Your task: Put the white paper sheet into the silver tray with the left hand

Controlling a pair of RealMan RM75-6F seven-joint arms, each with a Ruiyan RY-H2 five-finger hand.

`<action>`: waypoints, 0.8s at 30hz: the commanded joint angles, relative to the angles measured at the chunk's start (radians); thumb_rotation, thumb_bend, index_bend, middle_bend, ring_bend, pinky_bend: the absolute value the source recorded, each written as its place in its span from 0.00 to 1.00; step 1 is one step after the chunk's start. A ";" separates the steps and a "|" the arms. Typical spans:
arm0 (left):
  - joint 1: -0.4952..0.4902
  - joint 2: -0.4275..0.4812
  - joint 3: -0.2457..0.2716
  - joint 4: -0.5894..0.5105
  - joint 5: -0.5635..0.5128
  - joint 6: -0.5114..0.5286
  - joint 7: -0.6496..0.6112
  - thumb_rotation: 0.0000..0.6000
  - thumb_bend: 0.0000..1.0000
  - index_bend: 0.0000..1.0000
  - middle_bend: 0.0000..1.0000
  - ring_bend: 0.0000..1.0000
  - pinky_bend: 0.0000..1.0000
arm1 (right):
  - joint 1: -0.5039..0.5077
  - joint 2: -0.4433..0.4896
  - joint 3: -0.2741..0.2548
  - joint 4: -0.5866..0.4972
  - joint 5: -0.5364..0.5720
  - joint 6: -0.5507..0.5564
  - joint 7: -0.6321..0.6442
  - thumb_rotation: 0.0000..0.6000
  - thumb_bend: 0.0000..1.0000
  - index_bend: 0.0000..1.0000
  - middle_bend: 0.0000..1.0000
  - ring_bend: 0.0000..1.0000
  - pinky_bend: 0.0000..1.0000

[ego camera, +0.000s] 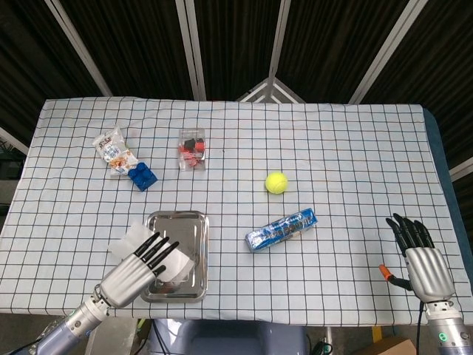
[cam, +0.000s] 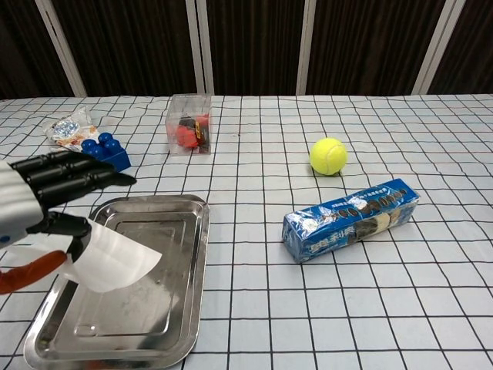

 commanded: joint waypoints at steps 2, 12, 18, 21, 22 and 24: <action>-0.016 0.018 -0.043 -0.049 -0.012 0.024 0.000 1.00 0.56 0.54 0.03 0.00 0.00 | 0.000 0.001 0.001 0.000 0.001 0.000 0.002 1.00 0.31 0.00 0.00 0.00 0.00; -0.068 0.090 -0.096 -0.173 0.016 -0.004 0.062 1.00 0.56 0.54 0.02 0.00 0.00 | 0.000 0.001 0.001 0.000 0.000 0.001 0.001 1.00 0.31 0.00 0.00 0.00 0.00; -0.086 0.092 -0.105 -0.200 0.027 -0.029 0.098 1.00 0.56 0.54 0.02 0.00 0.00 | 0.000 0.001 0.000 0.001 0.000 0.000 0.001 1.00 0.31 0.00 0.00 0.00 0.00; -0.088 0.091 -0.096 -0.206 0.030 -0.044 0.105 1.00 0.56 0.54 0.02 0.00 0.00 | 0.000 0.002 0.001 0.001 0.002 -0.001 0.001 1.00 0.31 0.00 0.00 0.00 0.00; -0.089 0.092 -0.090 -0.204 0.033 -0.051 0.109 1.00 0.56 0.54 0.02 0.00 0.00 | 0.000 0.002 0.001 0.001 0.003 -0.001 0.002 1.00 0.31 0.00 0.00 0.00 0.00; -0.091 0.094 -0.073 -0.190 0.046 -0.067 0.116 1.00 0.56 0.54 0.02 0.00 0.00 | 0.000 0.002 0.001 0.000 0.003 -0.002 0.002 1.00 0.31 0.00 0.00 0.00 0.00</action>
